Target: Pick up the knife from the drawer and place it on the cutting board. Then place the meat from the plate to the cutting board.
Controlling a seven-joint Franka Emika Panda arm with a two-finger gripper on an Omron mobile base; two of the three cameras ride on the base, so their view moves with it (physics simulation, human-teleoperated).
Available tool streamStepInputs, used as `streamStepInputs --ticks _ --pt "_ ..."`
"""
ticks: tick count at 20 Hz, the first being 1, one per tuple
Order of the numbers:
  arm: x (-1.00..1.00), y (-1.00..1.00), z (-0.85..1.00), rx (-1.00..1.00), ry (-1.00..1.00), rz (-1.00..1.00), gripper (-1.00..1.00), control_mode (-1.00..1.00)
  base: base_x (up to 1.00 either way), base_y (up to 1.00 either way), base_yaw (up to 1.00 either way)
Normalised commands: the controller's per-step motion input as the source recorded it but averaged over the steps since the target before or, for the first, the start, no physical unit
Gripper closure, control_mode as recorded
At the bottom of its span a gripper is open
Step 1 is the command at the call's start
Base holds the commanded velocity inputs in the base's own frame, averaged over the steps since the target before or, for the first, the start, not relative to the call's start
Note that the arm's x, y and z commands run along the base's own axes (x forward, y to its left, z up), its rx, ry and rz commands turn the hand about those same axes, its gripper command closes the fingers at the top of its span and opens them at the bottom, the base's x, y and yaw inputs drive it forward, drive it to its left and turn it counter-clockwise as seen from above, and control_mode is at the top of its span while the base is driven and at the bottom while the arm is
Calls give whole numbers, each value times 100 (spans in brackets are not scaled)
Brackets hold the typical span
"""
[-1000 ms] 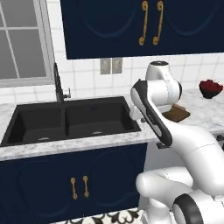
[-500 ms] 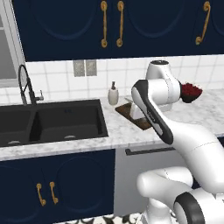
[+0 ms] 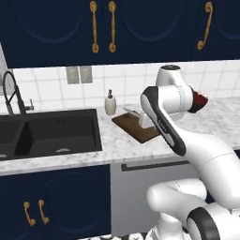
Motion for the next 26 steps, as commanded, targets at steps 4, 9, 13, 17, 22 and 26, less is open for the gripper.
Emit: streamStepInputs --ticks 4,9,13,17,22,26 --pt "0 0 0 0 0 0 100 100 37 -28 0" --pt "0 0 0 0 0 0 100 100 50 -24 0" --pt "16 -17 -3 5 0 0 100 -100 17 -11 0" --pt "64 -41 -23 8 2 10 100 -100 0 0 0" --pt "98 -6 -56 2 6 11 100 -100 0 0 0" --pt "100 0 -72 1 5 7 100 -100 0 0 0"
